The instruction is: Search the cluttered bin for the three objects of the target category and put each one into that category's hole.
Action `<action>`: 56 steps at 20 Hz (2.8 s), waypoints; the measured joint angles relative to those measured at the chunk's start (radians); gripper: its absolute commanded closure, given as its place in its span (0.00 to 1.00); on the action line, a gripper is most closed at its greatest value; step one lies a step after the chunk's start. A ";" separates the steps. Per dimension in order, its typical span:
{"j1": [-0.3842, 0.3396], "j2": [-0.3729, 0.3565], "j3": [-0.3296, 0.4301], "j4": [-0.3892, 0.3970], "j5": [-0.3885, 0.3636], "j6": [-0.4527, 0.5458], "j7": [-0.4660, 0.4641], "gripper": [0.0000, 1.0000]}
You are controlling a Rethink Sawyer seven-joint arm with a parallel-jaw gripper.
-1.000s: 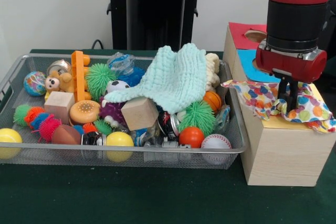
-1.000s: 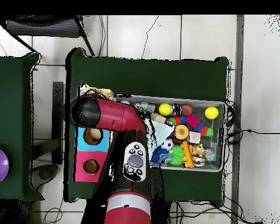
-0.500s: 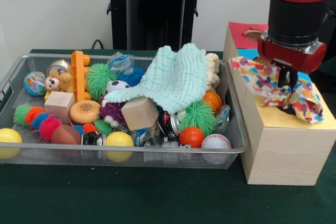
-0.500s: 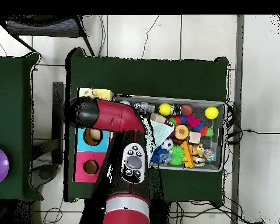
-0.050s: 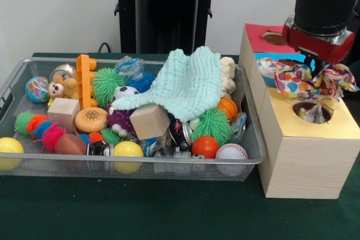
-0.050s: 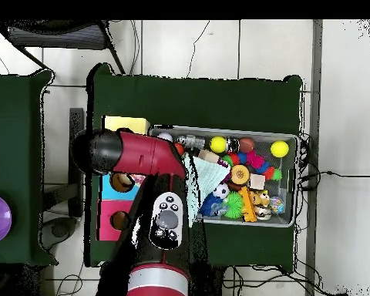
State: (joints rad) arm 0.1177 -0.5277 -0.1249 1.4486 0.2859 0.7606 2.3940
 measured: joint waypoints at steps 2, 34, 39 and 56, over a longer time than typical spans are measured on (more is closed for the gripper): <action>0.003 0.005 -0.003 0.000 -0.001 -0.004 0.000 1.00; 0.064 0.123 -0.128 -0.175 0.001 -0.012 0.000 1.00; 0.053 0.121 -0.131 -0.210 -0.001 0.132 0.000 1.00; -0.081 0.092 0.070 -0.092 0.026 -0.162 0.000 1.00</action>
State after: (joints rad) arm 0.0369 -0.4354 -0.0548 1.3562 0.3121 0.5989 2.3940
